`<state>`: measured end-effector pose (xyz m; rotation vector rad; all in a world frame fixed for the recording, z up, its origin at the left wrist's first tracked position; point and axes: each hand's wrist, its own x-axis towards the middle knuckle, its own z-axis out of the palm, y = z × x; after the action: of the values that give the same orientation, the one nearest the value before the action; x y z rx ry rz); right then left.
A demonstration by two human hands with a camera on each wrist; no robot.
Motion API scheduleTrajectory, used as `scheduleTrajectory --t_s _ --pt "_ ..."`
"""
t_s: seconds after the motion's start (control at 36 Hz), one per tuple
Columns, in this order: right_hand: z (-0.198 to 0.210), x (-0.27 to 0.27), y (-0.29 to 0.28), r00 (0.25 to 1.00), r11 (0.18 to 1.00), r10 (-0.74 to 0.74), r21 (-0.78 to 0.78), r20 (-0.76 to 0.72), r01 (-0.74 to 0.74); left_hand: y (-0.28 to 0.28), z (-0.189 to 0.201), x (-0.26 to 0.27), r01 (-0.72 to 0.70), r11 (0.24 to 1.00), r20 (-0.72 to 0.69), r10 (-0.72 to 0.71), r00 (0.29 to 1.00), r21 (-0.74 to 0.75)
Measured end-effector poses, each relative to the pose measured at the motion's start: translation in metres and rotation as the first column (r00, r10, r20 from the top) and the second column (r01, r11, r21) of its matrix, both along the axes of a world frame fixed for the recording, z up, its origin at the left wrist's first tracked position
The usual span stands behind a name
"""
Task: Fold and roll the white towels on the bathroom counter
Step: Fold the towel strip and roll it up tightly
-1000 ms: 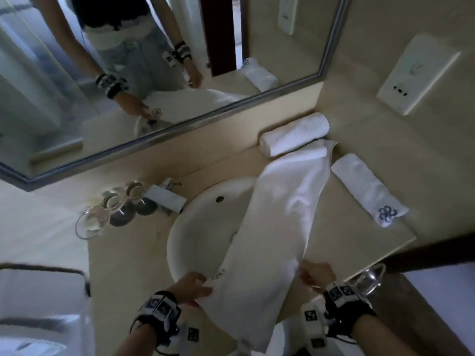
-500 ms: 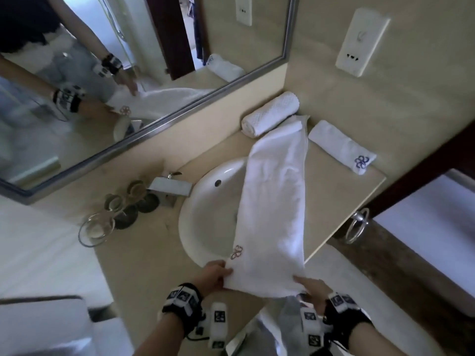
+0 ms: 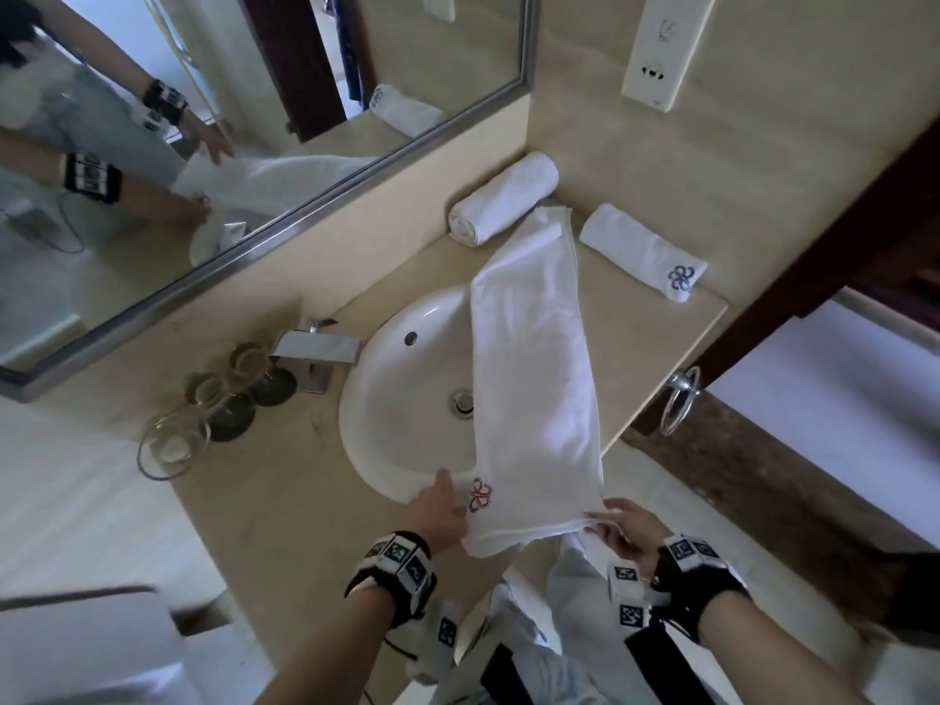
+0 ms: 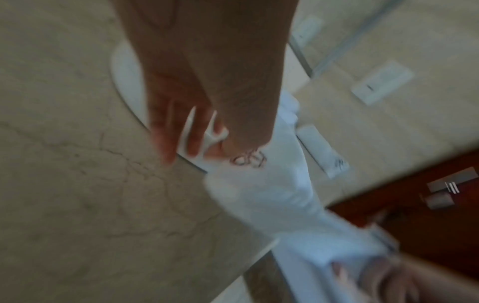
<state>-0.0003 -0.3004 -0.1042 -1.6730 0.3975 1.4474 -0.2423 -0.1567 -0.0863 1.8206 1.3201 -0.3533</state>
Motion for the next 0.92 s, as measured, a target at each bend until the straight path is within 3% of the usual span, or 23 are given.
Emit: scheduleTrajectory --t_s 0.06,0.11,0.17,0.22,0.25,0.31,0.44,0.53,0.58,0.64,0.69,0.75,0.83,0.89,0.92 --pt "0.007 -0.001 -0.004 1.000 0.999 0.020 0.044 0.013 -0.021 0.000 -0.005 0.001 0.230 0.915 -0.019 -0.237 0.971 0.332" --pt "0.017 -0.002 -0.007 0.999 0.995 0.050 0.083 0.008 -0.051 -0.001 -0.009 0.006 0.485 0.690 -0.088 -0.526 0.846 0.537" --pt "0.027 -0.004 -0.011 0.997 0.989 0.072 0.125 0.018 -0.074 0.001 -0.013 0.012 0.679 0.472 -0.187 -0.727 0.661 0.562" --pt "0.033 -0.005 -0.014 0.996 0.981 0.079 0.177 0.042 -0.085 0.006 -0.017 0.015 0.789 0.377 -0.241 -0.810 0.534 0.485" --pt "0.037 -0.004 -0.016 0.994 0.977 0.092 0.188 0.056 -0.101 0.008 -0.018 0.015 0.807 0.364 -0.248 -0.822 0.513 0.465" --pt "0.044 -0.003 -0.017 0.994 0.973 0.087 0.209 0.064 -0.099 0.013 -0.023 0.012 0.797 0.370 -0.245 -0.815 0.525 0.477" --pt "0.057 0.001 -0.017 0.996 0.965 0.079 0.248 0.045 -0.088 0.016 -0.026 0.000 0.777 0.487 -0.149 -0.802 0.579 0.398" --pt "0.053 0.010 -0.017 0.999 0.977 0.014 0.213 0.037 -0.021 0.011 -0.023 -0.002 0.661 0.600 0.001 -0.741 0.671 0.451" --pt "0.050 0.017 -0.018 0.999 0.976 0.023 0.216 0.034 -0.030 0.005 -0.021 0.000 0.526 0.756 0.150 -0.616 0.774 0.390" --pt "0.042 0.022 -0.016 0.998 0.984 0.054 0.169 0.018 -0.056 0.000 -0.020 0.001 0.321 0.909 0.273 -0.390 0.879 0.266" --pt "0.035 0.024 -0.012 0.996 0.990 0.092 0.101 0.021 -0.094 -0.003 -0.021 0.005 0.085 0.990 0.370 -0.122 0.921 0.117" --pt "0.029 0.028 -0.009 0.995 0.991 0.047 0.127 -0.090 -0.035 -0.006 -0.018 0.012 -0.137 0.990 0.427 0.133 0.895 -0.021" --pt "0.026 0.044 -0.001 0.967 0.967 0.014 0.248 -0.255 0.052 -0.004 -0.011 0.025 -0.309 0.948 0.455 0.307 0.836 -0.072" --pt "0.028 0.054 0.007 0.966 0.908 0.168 0.413 -0.197 -0.074 0.002 -0.007 0.032 -0.345 0.936 0.446 0.339 0.828 -0.072" --pt "0.026 0.058 0.010 0.947 0.822 0.302 0.534 -0.114 -0.198 0.005 -0.008 0.035 -0.357 0.931 0.439 0.352 0.827 -0.074"
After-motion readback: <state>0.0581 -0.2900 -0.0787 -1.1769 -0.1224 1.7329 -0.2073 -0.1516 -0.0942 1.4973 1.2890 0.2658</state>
